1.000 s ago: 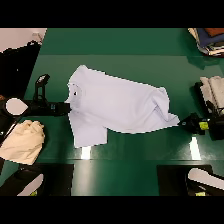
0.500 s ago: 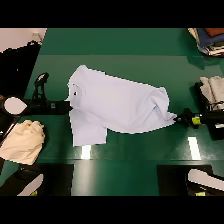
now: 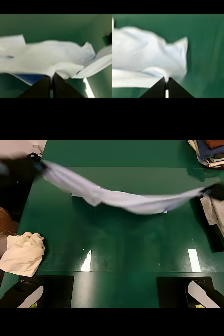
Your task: Fold the shirts.
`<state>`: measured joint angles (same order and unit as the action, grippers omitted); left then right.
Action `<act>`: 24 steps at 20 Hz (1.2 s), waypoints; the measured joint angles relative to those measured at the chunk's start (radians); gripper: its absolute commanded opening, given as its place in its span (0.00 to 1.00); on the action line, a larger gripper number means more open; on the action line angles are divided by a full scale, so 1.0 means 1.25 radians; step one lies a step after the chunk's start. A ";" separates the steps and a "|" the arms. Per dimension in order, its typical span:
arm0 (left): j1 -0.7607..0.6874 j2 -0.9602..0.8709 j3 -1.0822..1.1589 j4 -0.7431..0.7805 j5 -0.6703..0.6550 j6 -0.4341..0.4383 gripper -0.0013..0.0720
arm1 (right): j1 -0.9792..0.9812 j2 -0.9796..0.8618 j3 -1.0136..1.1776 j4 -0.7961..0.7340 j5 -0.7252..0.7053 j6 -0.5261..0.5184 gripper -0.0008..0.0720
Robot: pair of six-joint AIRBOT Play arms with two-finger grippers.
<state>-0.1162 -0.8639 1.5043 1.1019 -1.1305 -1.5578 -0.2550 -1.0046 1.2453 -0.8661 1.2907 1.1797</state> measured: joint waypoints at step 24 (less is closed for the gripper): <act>0.000 -0.123 0.047 0.113 -0.045 -0.009 0.05 | 0.108 -0.187 0.466 -0.281 0.162 0.147 0.03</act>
<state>-0.1162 -1.0172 1.5627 1.2427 -1.1866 -1.5696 -0.1196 -1.2388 1.8282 -1.2175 1.4937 1.3636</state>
